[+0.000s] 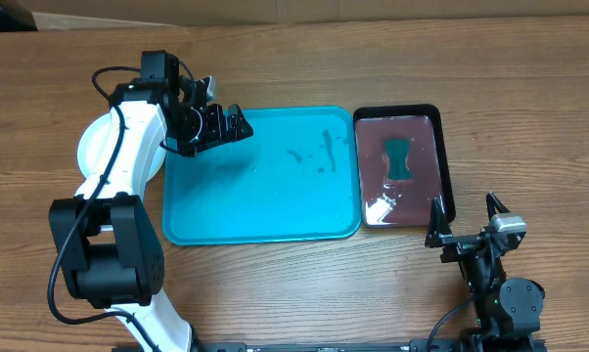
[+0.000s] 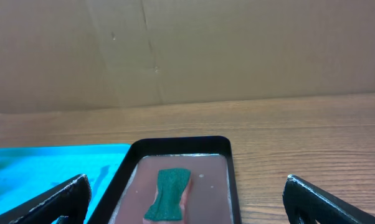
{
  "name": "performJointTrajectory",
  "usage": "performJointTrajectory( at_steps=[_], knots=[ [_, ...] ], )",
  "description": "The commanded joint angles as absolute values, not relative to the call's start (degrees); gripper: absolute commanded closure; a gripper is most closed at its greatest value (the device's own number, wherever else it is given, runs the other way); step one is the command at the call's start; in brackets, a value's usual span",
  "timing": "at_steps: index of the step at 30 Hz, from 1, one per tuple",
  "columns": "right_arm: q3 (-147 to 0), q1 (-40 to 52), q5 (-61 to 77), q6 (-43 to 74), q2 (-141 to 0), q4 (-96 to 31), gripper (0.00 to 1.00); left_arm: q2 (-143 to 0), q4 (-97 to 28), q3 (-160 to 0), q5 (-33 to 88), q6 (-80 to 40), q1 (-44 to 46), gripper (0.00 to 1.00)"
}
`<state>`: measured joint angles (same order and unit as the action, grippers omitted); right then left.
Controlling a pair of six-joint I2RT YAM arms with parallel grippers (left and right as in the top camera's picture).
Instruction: Clean dirty plates on tray and stack at the side
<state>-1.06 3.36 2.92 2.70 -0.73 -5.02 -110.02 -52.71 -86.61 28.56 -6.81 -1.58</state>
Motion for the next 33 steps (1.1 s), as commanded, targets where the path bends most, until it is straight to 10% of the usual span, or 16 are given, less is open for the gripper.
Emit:
performJointTrajectory(
  at_steps=[1,33],
  knots=[
    [-0.47,2.92,2.17,2.09,-0.16,-4.67,0.0,-109.89,-52.62,-87.09,29.39,-5.13,-1.45,0.0],
    [-0.47,2.92,2.17,2.09,-0.16,-4.67,0.0,-109.71,-52.56,-87.09,28.08,-5.13,-0.86,0.0]
  ],
)
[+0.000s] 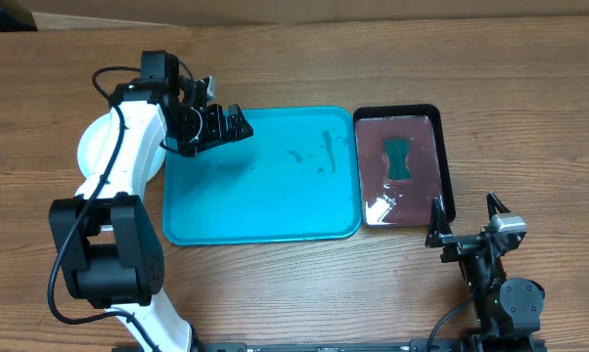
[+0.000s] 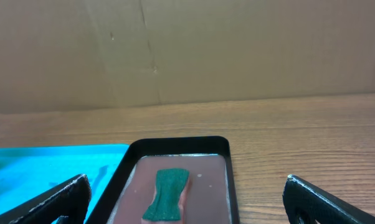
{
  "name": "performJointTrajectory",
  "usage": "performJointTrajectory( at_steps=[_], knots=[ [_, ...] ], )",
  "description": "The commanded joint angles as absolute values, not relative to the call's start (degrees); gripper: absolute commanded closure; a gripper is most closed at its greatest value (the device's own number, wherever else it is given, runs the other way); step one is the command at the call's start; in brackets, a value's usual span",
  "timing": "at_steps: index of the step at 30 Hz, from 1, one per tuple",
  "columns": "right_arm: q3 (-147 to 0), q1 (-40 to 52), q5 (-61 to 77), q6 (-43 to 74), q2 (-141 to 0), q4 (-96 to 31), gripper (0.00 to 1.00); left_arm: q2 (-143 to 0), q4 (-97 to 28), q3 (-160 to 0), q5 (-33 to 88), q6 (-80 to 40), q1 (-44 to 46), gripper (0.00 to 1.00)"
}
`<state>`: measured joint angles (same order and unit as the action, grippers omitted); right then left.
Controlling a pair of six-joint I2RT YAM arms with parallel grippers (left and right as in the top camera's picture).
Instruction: Clean dirty plates on tray and stack at the side
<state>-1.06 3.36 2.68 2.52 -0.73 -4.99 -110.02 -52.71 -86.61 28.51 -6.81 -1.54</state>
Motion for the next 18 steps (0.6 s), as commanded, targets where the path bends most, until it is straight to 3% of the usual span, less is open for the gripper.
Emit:
performJointTrajectory(
  at_steps=[1,8,18],
  knots=[
    [-0.47,2.92,2.17,2.09,-0.16,-4.67,0.0,-109.16,-52.6,-87.09,26.46,-5.1,-0.21,0.0],
    [-0.47,2.92,2.17,2.09,-0.16,-4.67,0.0,-95.7,-52.6,-87.09,12.67,-5.1,5.43,0.0],
    [-0.47,2.92,2.17,2.09,-0.16,-4.67,0.0,-75.33,-52.71,-86.76,7.38,-5.13,7.38,0.0]
  ],
)
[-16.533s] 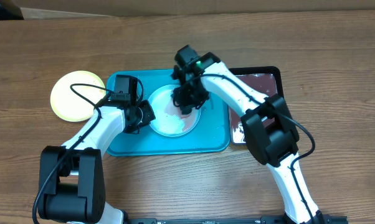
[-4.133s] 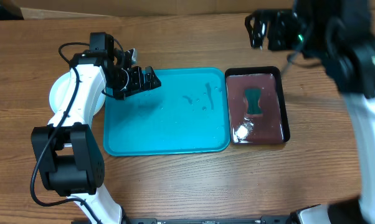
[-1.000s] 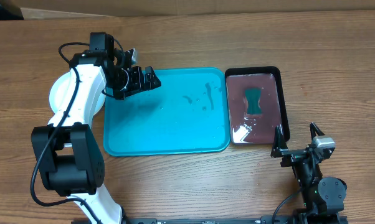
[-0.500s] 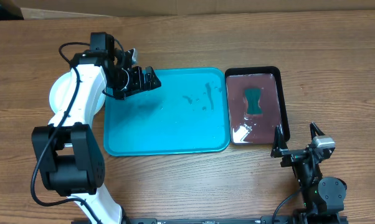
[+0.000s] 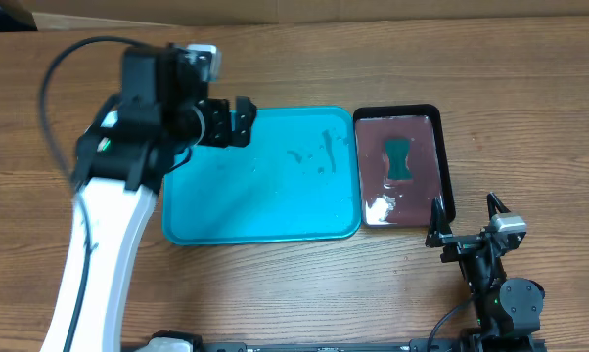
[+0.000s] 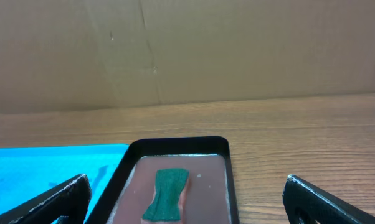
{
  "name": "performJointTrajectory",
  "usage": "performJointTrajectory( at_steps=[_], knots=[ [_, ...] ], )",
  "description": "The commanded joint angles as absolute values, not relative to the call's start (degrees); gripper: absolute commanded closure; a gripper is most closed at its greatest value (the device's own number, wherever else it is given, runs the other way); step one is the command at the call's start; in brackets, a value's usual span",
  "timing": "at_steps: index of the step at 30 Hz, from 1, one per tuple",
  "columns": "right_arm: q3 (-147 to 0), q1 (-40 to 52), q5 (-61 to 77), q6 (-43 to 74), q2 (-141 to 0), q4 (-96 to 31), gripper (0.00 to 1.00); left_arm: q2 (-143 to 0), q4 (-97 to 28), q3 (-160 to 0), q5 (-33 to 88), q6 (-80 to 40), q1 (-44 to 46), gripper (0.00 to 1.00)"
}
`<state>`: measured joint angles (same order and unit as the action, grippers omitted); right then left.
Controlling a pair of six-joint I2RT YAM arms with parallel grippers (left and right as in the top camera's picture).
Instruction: Clean dirty plates on tray and stack at the side
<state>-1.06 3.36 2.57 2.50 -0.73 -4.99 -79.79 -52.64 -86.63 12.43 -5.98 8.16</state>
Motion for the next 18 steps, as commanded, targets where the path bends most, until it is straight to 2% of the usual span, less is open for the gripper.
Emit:
performJointTrajectory(
  at_steps=[1,7,11,18],
  knots=[
    [-0.47,2.92,2.17,2.09,-0.16,-4.67,0.0,-73.69,-52.62,-86.43,6.68,-5.1,7.25,0.0],
    [-0.47,2.92,2.17,2.07,-0.16,-4.67,0.0,-64.03,-52.64,-81.73,5.54,-5.1,6.11,0.0],
    [-0.47,2.92,2.17,2.07,-0.16,-4.67,0.0,-55.86,-52.14,-72.95,5.85,-5.21,4.73,0.0],
    [-0.47,2.92,2.17,2.07,-0.16,-4.67,0.0,-36.12,-35.55,-51.42,6.02,-5.82,2.24,0.0]
  ],
)
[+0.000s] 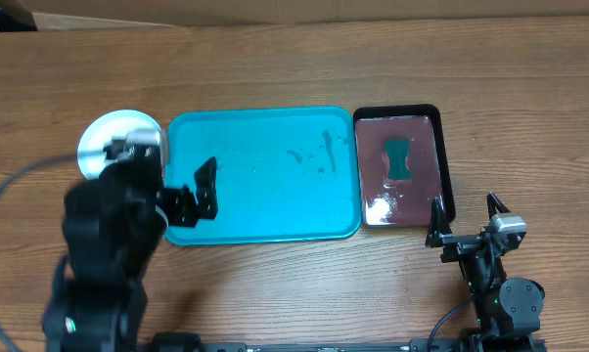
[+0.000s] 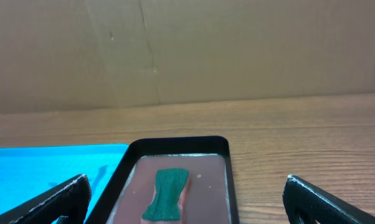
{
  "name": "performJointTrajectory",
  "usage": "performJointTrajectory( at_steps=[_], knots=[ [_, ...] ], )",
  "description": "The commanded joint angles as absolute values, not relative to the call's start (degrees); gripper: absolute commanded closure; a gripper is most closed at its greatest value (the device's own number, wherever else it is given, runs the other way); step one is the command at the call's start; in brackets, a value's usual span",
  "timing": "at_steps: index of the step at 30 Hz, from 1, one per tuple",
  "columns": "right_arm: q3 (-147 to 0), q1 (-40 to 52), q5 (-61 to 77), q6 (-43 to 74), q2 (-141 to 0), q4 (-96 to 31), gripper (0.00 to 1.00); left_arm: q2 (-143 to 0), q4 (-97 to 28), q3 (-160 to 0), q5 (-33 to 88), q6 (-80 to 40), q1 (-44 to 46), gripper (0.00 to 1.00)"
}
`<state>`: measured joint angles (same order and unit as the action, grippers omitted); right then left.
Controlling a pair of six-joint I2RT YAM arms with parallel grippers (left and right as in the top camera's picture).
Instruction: Clean dirty plates on tray and stack at the side
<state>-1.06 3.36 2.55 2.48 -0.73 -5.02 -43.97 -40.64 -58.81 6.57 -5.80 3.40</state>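
Observation:
A white plate [image 1: 118, 142] lies on the table just left of the blue tray [image 1: 265, 220], which holds only smears and no plates. My left gripper [image 1: 197, 194] hangs open and empty over the tray's near-left part, its arm blurred at the lower left. A black tray [image 1: 444, 161] [image 2: 130, 155] of brownish water holds a green sponge [image 1: 400, 158] [image 2: 167, 194]. My right gripper [image 1: 464, 207] [image 2: 187, 182] stands open and empty just in front of the black tray's near edge.
Brown cardboard [image 2: 187, 50] walls off the far side of the wooden table [image 1: 294, 284]. The blue tray and the black tray sit side by side, nearly touching. The right arm's base [image 1: 505, 293] stands at the near right edge.
My left arm has moved from the blue tray's far-left corner to its near-left part, leaving the white plate fully uncovered. The right gripper, the sponge and both trays have not moved.
At the two oldest moments my left gripper stood open at the tray's far-left corner, its arm crossing over the white plate. Then the arm loomed larger at that corner. Now it is at the near left and the plate lies bare beside the tray.

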Motion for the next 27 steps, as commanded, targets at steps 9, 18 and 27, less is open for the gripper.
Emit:
performJointTrajectory(
  at_steps=[9,18,27],
  knots=[
    [-0.47,2.92,2.17,2.07,-0.16,-4.67,0.0,-13.56,1.43,-25.8,6.0,-6.92,1.89,0.0],
    [-0.47,2.92,2.17,2.07,-0.16,-4.67,0.0,-3.53,28.12,-7.35,5.3,-7.31,1.89,0.0],
    [-0.47,2.92,2.17,2.09,-0.16,-4.67,0.0,-0.16,23.42,-0.27,3.42,-7.94,0.12,0.0]
  ],
)
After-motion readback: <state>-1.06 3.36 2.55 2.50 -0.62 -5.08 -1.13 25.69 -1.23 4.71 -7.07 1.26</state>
